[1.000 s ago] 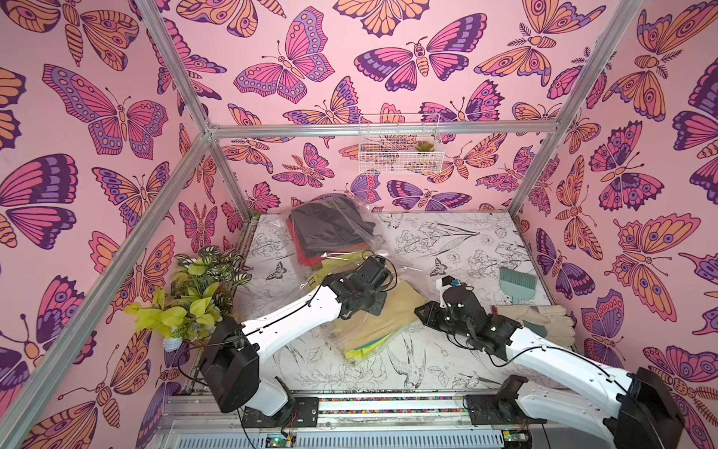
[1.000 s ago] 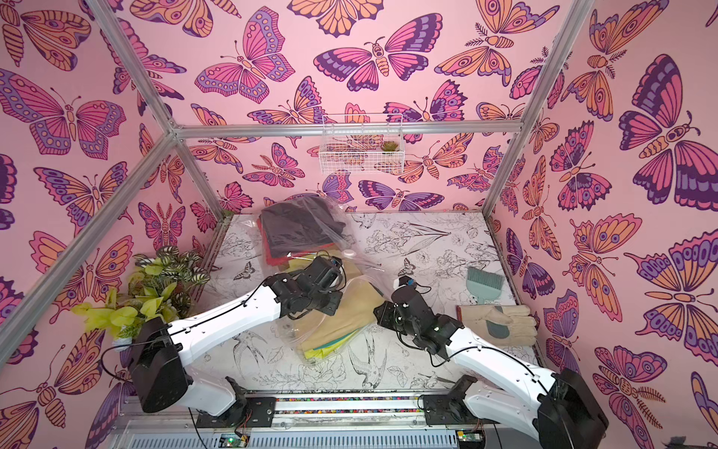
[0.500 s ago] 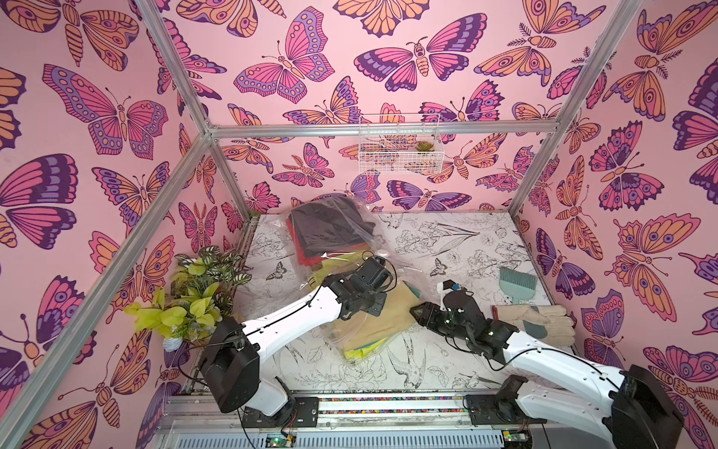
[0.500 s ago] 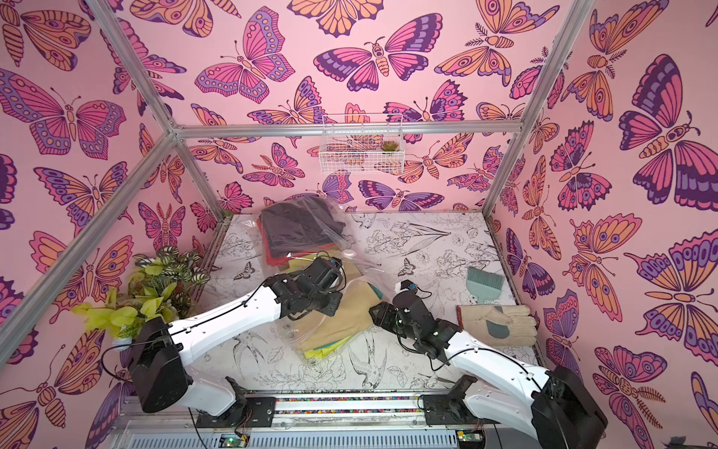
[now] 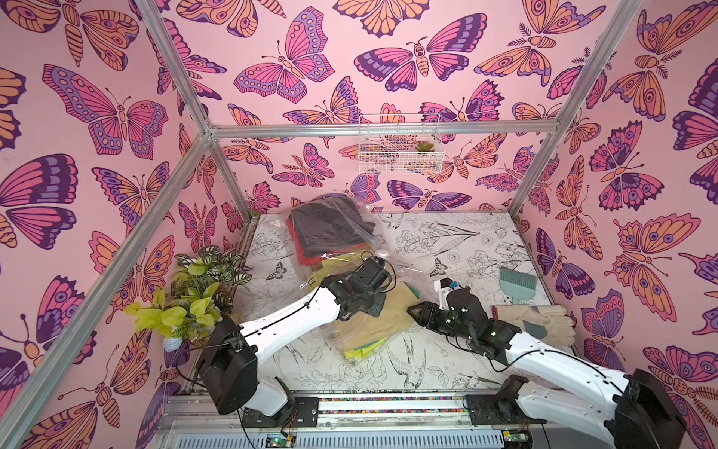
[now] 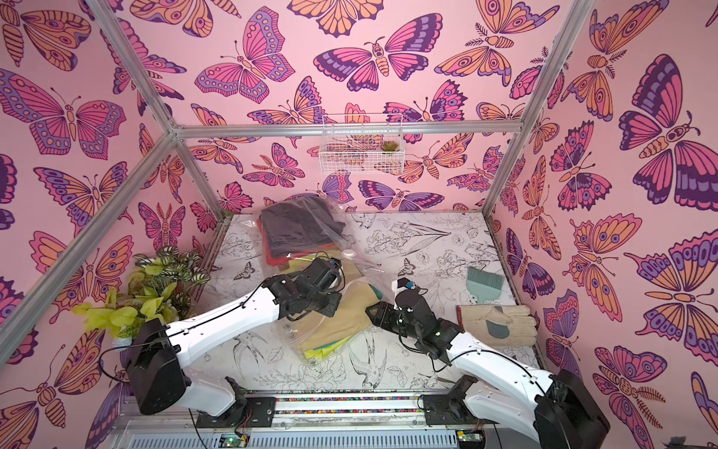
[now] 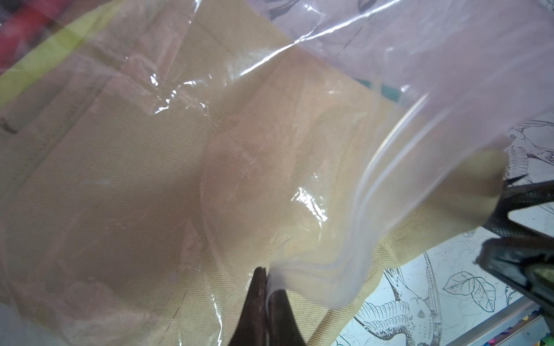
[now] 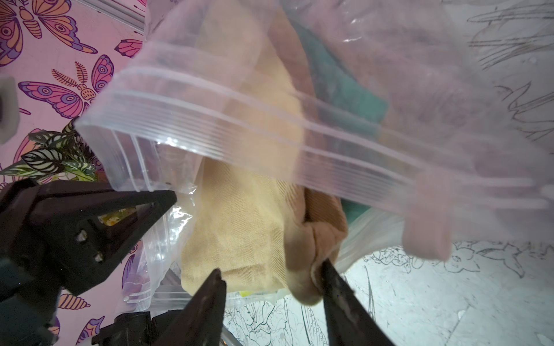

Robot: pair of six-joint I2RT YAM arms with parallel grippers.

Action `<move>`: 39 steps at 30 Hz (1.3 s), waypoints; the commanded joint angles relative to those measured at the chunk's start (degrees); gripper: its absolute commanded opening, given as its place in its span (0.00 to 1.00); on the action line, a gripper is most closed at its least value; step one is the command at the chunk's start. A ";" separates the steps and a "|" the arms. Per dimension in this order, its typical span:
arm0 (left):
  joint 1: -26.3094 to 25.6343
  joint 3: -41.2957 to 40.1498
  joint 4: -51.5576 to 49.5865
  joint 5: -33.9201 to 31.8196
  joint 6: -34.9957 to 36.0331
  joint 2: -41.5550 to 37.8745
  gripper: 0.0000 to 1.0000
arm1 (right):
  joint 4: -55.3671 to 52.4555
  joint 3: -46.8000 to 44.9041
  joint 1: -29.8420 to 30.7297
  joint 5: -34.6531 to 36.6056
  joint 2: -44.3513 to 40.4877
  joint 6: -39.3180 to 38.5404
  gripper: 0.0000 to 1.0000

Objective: Take the trousers out of the vacuum bag
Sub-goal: Take out the trousers from the vacuum bag.

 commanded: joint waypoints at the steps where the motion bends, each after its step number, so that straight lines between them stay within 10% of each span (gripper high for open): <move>1: 0.25 -0.63 0.40 0.15 0.08 -0.75 0.00 | 0.29 2.80 -0.36 0.96 1.95 -2.13 0.59; 27: 0.24 -1.24 0.45 0.94 -0.64 -0.90 0.00 | 16.24 -1.76 -1.80 -3.24 16.46 7.89 0.70; 32: 0.24 -1.33 0.49 0.94 -0.64 -0.70 0.00 | 18.98 -1.36 -1.79 -5.26 16.93 8.29 0.58; 39: 0.24 -2.26 0.46 0.68 -0.47 -2.27 0.00 | 13.36 -0.34 -1.80 -5.37 11.88 6.66 0.14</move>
